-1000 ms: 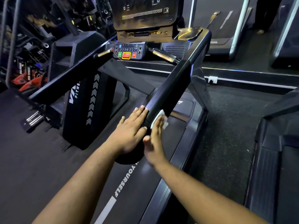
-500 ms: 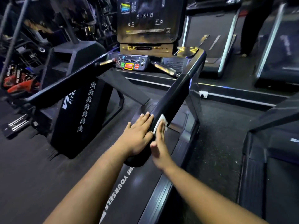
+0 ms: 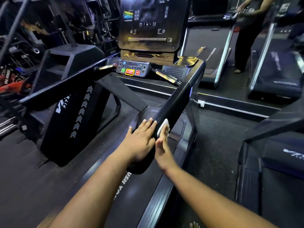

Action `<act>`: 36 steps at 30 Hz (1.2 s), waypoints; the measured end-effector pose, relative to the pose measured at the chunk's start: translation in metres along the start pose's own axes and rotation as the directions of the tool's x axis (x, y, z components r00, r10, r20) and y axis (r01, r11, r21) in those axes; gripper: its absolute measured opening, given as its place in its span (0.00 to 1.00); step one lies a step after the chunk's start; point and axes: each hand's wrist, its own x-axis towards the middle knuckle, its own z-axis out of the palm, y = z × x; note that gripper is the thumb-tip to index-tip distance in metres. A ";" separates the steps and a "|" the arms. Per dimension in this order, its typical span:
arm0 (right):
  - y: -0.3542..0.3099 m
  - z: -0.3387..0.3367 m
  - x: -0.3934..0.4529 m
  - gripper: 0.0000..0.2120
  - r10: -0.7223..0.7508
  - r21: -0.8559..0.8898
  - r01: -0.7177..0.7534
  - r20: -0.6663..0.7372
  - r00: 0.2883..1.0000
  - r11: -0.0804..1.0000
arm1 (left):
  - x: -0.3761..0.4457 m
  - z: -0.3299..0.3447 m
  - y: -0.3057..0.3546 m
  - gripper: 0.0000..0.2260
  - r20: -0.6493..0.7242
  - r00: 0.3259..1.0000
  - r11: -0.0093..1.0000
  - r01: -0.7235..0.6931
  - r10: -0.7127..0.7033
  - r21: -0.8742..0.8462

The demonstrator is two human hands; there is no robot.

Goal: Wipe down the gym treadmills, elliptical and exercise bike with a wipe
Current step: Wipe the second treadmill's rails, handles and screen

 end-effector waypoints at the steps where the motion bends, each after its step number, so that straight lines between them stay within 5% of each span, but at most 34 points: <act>1: 0.005 0.000 -0.003 0.57 -0.018 -0.010 0.018 0.007 1.000 1.000 | 0.002 0.000 -0.001 0.29 0.004 1.000 1.000 0.000 0.000 0.002; 9: 0.020 -0.044 0.079 0.54 0.058 -0.064 -0.066 -0.113 0.992 0.996 | 0.039 -0.002 0.013 0.31 0.010 0.999 0.998 0.033 -0.033 0.046; 16: 0.030 -0.038 0.050 0.59 -0.091 0.014 0.090 0.072 0.993 0.996 | 0.065 -0.007 0.022 0.31 0.040 0.999 0.998 0.025 -0.028 0.062; 23: 0.039 -0.078 0.140 0.57 0.039 -0.036 -0.046 -0.161 0.986 0.998 | 0.092 -0.007 0.029 0.34 0.024 0.999 0.996 0.020 -0.023 0.087; 30: 0.040 -0.054 0.088 0.56 -0.001 0.075 0.002 -0.009 1.000 0.997 | 0.098 -0.008 0.031 0.33 0.015 1.000 0.999 0.017 -0.018 0.051; 36: 0.040 -0.099 0.166 0.67 0.218 0.087 -0.203 -0.207 0.954 0.975 | 0.098 -0.008 0.033 0.32 0.013 0.999 0.997 0.034 -0.035 0.070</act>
